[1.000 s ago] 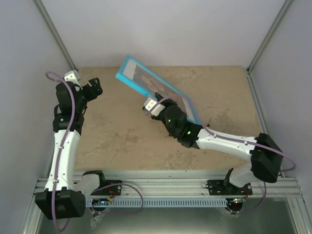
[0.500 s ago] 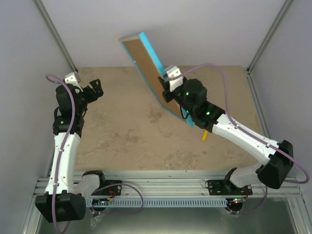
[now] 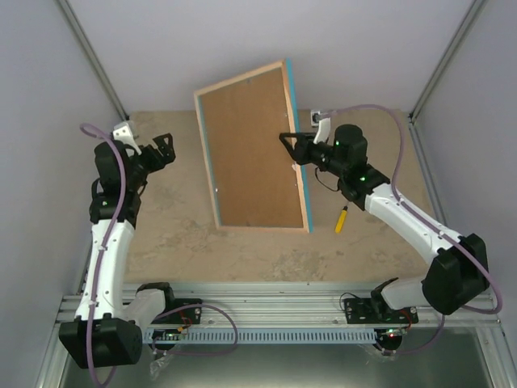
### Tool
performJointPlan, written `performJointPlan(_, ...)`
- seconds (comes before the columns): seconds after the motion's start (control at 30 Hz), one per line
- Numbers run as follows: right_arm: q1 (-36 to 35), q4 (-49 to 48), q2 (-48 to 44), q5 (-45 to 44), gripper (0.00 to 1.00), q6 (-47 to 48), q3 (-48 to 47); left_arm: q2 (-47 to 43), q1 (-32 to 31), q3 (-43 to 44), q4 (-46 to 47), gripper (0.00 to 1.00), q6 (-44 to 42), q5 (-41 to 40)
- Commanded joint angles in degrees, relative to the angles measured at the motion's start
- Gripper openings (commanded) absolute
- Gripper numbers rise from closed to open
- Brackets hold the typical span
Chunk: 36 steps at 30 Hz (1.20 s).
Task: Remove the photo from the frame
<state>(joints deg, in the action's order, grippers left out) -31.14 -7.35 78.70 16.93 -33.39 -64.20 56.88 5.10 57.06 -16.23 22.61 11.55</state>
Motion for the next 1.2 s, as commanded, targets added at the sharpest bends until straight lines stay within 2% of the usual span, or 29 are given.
performJointPlan(0.0, 1.9, -8.9, 0.7, 9.5, 0.01, -10.3, 3.2, 0.5, 0.3, -2.1, 1.9, 0.99, 1.2, 6.1)
performJointPlan(0.13, 4.1, -11.0, 1.8, 11.5, 0.00, -13.3, 6.6, 1.3, 0.2, -4.5, 2.1, 0.99, 3.6, 11.4)
performJointPlan(0.33, 7.7, -18.7, 4.6, 13.7, 0.01, -19.6, 14.6, 6.6, 0.2, -4.5, -3.2, 0.99, 3.8, 11.5)
performJointPlan(0.47, 9.5, -23.5, 7.3, 16.5, 0.01, -21.5, 18.3, 11.6, 0.1, -6.0, -3.4, 0.99, 4.3, 17.8)
performJointPlan(0.87, 14.1, -30.8, 16.8, 21.7, 0.01, -22.8, 22.9, 25.8, -10.2, -2.8, -11.4, 0.95, 0.5, 3.6)
performJointPlan(1.17, 15.5, -35.5, 23.8, 25.9, 0.00, -24.7, 24.1, 34.7, -13.5, -1.1, -13.3, 0.90, -0.5, 1.8)
